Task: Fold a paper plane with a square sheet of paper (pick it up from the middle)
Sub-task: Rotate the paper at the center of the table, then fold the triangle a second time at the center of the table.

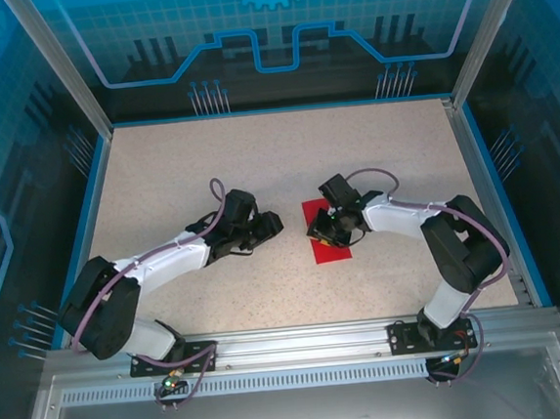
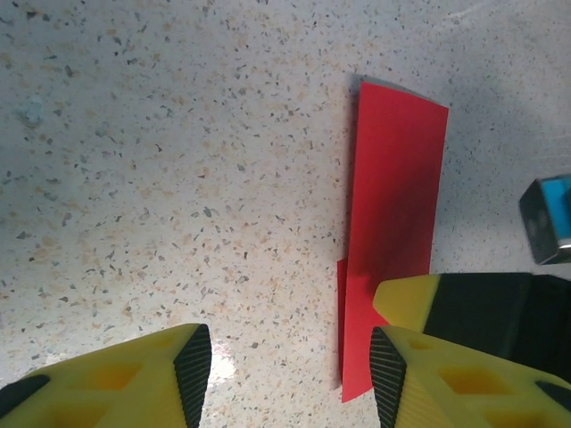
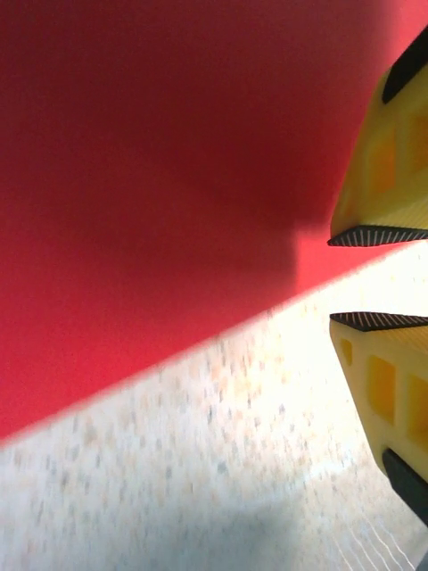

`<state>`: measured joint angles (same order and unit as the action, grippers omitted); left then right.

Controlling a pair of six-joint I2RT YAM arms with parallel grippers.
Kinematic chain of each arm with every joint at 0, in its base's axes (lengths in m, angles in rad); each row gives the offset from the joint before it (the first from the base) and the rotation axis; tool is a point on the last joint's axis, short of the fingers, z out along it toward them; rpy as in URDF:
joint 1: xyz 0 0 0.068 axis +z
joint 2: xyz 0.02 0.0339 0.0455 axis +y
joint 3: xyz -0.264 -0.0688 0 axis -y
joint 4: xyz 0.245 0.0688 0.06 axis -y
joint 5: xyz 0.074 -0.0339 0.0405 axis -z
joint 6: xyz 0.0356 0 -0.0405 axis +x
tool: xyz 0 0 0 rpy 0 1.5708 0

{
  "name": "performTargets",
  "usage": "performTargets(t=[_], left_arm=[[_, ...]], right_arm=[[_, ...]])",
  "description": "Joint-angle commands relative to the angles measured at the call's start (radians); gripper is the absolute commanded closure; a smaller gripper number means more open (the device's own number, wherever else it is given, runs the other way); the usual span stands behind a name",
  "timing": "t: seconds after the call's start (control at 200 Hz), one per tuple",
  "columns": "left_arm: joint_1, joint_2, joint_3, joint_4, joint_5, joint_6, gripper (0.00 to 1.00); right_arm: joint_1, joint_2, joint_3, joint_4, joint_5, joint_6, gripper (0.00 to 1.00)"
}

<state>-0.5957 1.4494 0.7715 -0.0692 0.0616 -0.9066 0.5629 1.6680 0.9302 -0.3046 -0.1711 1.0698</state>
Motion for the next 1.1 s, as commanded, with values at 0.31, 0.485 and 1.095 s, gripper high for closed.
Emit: performTargets(t=[0.31,0.485,1.095], left_arm=[[-0.001,0.008,0.103,-0.084,0.026,0.058,0.46],[-0.002,0.024,0.110,-0.074,0.054,0.081,0.46],[-0.064,0.471,0.480,0.010,0.267,0.073,0.64]], right_arm=[[-0.010,0.006,0.201,-0.149,0.000,-0.039,0.69],[-0.016,-0.019,0.172,-0.154,0.003,-0.093,0.68],[-0.279,-0.158,-0.172,-0.095,-0.187,-0.376,0.65]])
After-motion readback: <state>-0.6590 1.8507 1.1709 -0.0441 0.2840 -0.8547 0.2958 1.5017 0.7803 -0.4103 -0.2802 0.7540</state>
